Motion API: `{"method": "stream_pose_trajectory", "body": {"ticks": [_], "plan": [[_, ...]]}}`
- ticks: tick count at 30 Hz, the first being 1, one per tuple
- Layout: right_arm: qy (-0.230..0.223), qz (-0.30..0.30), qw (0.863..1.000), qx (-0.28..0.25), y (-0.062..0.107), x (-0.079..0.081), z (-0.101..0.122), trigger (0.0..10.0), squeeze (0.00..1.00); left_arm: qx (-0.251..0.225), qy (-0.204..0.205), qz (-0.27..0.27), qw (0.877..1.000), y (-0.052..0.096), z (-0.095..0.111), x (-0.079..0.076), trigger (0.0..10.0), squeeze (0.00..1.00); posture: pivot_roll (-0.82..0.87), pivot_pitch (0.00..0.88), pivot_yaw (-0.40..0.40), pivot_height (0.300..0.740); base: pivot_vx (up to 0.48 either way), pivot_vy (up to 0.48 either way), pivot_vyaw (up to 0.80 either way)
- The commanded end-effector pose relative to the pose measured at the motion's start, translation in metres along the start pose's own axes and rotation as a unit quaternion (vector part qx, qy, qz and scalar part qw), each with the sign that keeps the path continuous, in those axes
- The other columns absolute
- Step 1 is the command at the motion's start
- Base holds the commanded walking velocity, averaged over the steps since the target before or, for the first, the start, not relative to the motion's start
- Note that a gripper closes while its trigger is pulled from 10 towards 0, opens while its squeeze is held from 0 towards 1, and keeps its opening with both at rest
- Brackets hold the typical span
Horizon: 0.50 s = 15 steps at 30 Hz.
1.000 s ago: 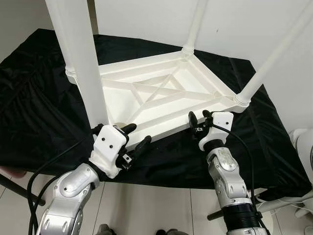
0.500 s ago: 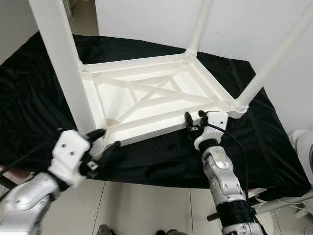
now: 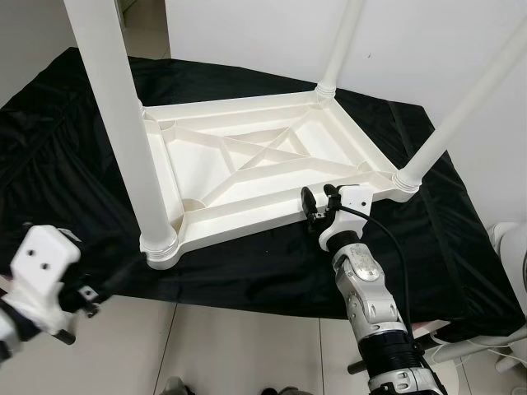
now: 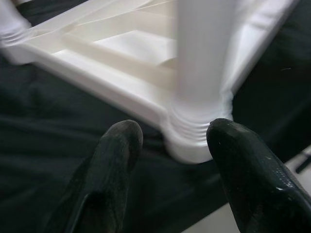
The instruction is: Building children table
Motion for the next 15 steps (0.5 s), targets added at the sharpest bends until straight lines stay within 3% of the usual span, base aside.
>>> {"method": "stream_pose_trajectory", "body": {"ticks": [1, 5, 11, 13, 15], "plan": [[-0.004, 0.001, 1.000, 0.005, 0.001, 0.000, -0.004, 10.0, 0.00, -0.006, -0.011, 0.005, 1.000, 0.001, 0.002, 0.007, 10.0, 0.00, 0.14, 0.118, -0.101, 0.740, 0.000, 0.000, 0.00], [-0.003, -0.002, 1.000, 0.007, 0.002, -0.001, -0.005, 10.0, 0.00, -0.028, -0.001, 0.055, 0.998, -0.007, 0.007, 0.028, 10.0, 0.00, 0.13, 0.111, -0.101, 0.740, 0.000, 0.000, 0.00], [-0.002, -0.005, 1.000, 0.008, 0.002, -0.002, -0.006, 10.0, 0.00, -0.052, 0.008, 0.078, 0.996, -0.018, 0.012, 0.034, 10.0, 0.00, 0.12, 0.104, -0.100, 0.740, 0.000, 0.000, 0.00], [0.009, -0.026, 1.000, 0.014, -0.001, -0.009, -0.007, 10.0, 0.00, -0.085, 0.008, 0.075, 0.993, -0.039, 0.024, 0.033, 10.0, 0.00, 0.11, 0.101, -0.103, 0.740, 0.000, 0.000, 0.00], [0.013, -0.033, 0.999, 0.016, -0.001, -0.012, -0.007, 10.0, 0.00, -0.095, 0.008, 0.072, 0.993, -0.045, 0.029, 0.032, 10.0, 0.00, 0.11, 0.102, -0.103, 0.740, 0.000, 0.000, 0.00]]}}
Point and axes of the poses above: a point about 5 cm out from each wrist's last joint towards the gripper, its own y axis pointing back from the gripper into the wrist, its own z axis along the axis of the wrist's last joint, x = y × z, the point moved 5 cm from there along -y, pointing out of the wrist towards the gripper, and after that the axes turned 5 degrees about -y, right-handed, at the moved point
